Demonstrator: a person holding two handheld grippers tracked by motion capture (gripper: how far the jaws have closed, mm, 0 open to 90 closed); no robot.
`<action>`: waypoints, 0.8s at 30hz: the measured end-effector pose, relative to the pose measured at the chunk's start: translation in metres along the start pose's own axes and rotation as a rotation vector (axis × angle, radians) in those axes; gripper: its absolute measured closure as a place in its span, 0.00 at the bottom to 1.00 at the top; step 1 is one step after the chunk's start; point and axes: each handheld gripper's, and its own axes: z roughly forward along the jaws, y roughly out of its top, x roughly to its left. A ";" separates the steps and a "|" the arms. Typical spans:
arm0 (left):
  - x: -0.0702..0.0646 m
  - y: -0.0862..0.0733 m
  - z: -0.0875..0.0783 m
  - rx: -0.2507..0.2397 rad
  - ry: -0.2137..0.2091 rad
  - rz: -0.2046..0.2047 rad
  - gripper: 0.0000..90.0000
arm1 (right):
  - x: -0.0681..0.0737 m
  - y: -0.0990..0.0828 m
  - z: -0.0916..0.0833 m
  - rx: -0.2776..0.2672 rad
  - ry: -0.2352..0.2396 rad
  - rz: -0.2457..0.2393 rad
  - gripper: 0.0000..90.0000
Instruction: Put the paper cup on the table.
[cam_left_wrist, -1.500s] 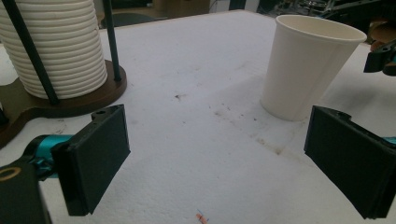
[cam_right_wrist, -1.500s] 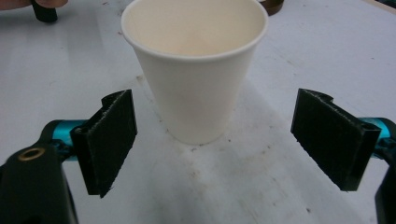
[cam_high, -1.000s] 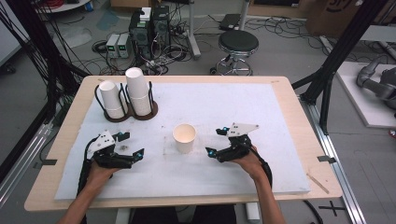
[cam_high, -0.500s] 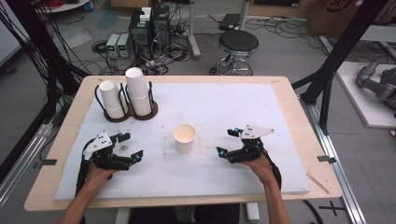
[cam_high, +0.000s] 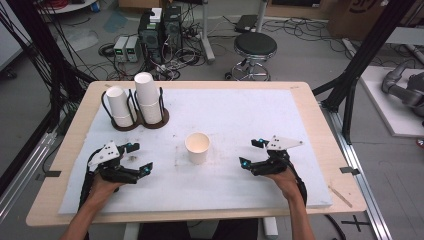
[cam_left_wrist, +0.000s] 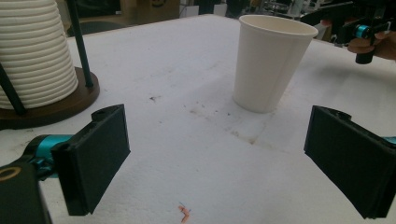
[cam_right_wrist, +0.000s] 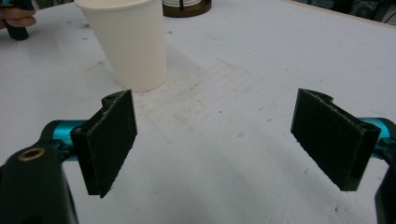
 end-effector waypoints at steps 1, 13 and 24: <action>0.000 0.000 0.000 0.004 0.001 0.002 0.07 | 0.000 0.000 -0.001 0.001 0.000 0.000 0.17; 0.000 0.000 0.000 0.002 -0.035 0.018 0.07 | 0.000 -0.009 -0.009 -0.004 -0.021 0.006 0.17; 0.000 -0.001 -0.001 -0.003 -0.049 0.025 0.07 | -0.001 -0.015 -0.008 -0.005 -0.019 0.017 0.17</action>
